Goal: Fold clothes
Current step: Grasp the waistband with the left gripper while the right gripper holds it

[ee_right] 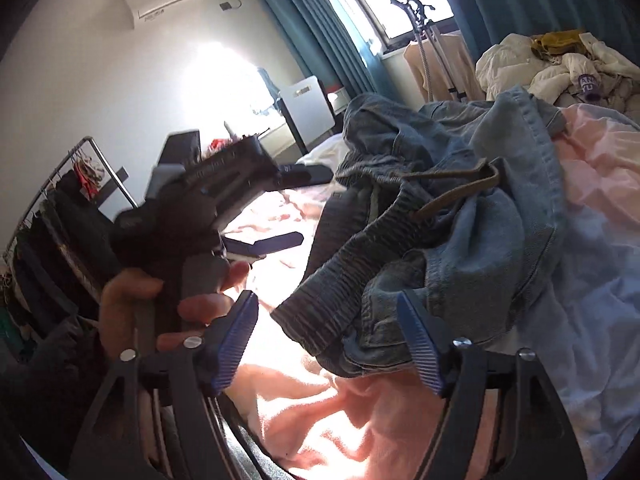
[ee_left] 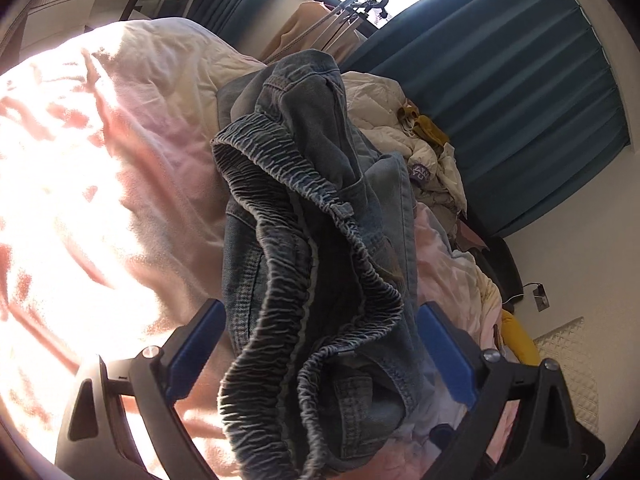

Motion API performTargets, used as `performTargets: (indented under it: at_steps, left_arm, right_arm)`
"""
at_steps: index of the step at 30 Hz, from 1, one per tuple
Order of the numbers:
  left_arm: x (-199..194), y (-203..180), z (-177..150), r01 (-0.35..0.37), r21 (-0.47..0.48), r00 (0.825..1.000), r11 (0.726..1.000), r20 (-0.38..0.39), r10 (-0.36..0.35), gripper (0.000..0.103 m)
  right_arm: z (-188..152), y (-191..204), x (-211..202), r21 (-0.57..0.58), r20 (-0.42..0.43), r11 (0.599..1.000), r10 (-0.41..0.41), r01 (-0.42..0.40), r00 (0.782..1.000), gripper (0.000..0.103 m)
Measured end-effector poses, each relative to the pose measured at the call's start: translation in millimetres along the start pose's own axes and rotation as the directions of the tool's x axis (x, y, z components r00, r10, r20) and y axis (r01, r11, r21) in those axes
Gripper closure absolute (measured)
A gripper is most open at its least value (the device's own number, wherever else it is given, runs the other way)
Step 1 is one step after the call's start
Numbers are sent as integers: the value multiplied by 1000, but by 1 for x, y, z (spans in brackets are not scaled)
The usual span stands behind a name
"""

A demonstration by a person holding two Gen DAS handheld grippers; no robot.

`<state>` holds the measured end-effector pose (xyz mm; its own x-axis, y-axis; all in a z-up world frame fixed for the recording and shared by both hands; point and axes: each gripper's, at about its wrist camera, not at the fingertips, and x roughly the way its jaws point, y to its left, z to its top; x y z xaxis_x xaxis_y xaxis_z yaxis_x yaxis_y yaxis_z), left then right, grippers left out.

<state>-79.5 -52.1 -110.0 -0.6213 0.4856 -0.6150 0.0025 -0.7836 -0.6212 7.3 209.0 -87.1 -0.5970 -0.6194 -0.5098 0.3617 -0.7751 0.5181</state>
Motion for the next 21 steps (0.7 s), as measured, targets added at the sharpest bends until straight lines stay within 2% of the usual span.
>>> performTargets:
  at_steps: [7,9,13,18,20,21]
  left_arm:
    - [24,-13,-1,-44,85,998,995,-38,48,6]
    - [31,-16,-4,-71,116,996,991,-42,76,5]
    - [44,-21,-10,-124,178,990,976,-49,134,5]
    - [61,-27,-16,-190,255,977,948,-49,209,5]
    - [70,-23,-18,-231,271,966,934,-49,253,5]
    - [77,-18,-18,-264,269,954,926,-67,292,5]
  right_arm:
    - [37,-65,-53,228,147,972,-90,55,985,25]
    - [54,-99,-51,312,130,948,-110,65,985,25]
    - [91,-166,-17,446,67,894,-91,52,994,25]
    - [152,-208,41,421,26,903,-112,91,993,25]
    - [177,-216,72,393,-7,914,-111,105,994,25]
    - [188,-219,88,374,-28,919,-120,122,992,25]
